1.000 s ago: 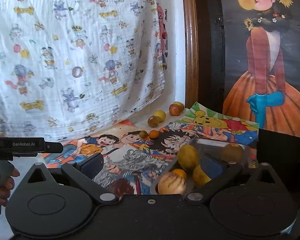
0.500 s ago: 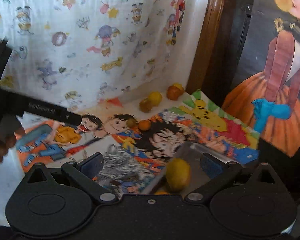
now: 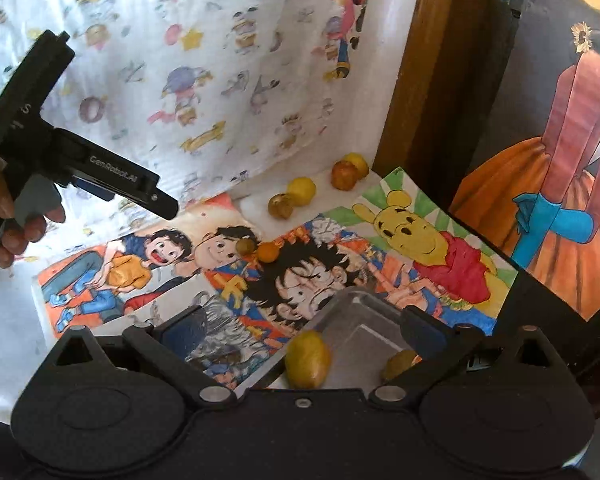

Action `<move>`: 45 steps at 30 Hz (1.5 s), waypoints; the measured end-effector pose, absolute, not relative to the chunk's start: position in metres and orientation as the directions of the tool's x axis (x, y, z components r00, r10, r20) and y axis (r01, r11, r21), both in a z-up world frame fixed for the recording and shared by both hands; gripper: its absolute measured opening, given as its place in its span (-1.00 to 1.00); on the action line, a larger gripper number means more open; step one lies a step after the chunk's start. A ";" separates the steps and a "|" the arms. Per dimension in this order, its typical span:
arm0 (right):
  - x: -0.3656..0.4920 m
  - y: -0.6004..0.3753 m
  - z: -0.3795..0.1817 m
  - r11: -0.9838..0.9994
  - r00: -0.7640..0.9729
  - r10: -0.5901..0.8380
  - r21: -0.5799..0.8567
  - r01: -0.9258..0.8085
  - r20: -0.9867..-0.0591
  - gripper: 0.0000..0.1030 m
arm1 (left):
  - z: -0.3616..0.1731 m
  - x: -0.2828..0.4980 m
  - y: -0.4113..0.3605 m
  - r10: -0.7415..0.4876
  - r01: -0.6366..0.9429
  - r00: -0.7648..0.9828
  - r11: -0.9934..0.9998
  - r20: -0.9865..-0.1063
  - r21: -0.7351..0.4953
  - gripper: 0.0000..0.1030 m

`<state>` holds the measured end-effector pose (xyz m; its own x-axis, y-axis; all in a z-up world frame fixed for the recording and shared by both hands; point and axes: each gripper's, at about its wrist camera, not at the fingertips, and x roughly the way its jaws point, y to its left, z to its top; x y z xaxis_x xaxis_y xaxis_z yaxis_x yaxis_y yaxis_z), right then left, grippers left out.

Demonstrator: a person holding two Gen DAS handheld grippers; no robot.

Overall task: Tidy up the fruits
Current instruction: 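Move both tools toward the lemon and small tan fruit by the wall, then grasp the small tan fruit with the left tool while the right tool grasps the yellow lemon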

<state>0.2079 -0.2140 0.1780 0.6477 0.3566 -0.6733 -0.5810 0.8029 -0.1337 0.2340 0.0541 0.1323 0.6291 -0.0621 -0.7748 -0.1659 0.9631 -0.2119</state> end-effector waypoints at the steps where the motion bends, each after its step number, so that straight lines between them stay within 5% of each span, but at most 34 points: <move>1: 0.213 -0.215 0.181 0.798 0.648 0.366 -0.134 -0.588 -0.668 0.99 | 0.136 0.239 0.053 -0.054 -0.167 0.628 0.965 -0.777 -0.202 0.99; 12: 0.279 -0.212 0.214 0.675 0.690 0.371 -0.331 -0.660 -0.621 0.99 | 0.162 0.280 0.052 -0.031 -0.194 0.609 0.963 -0.792 -0.186 0.99; 22: 0.375 -0.191 0.204 0.689 0.692 0.322 -0.341 -0.640 -0.646 0.99 | 0.137 0.339 0.056 -0.075 -0.137 0.585 0.972 -0.807 -0.190 0.99; 45: 0.580 -0.101 0.069 0.763 0.373 0.500 0.193 -0.617 -0.782 0.85 | 0.049 0.441 0.044 -0.087 -0.044 0.615 0.989 -0.783 -0.144 0.95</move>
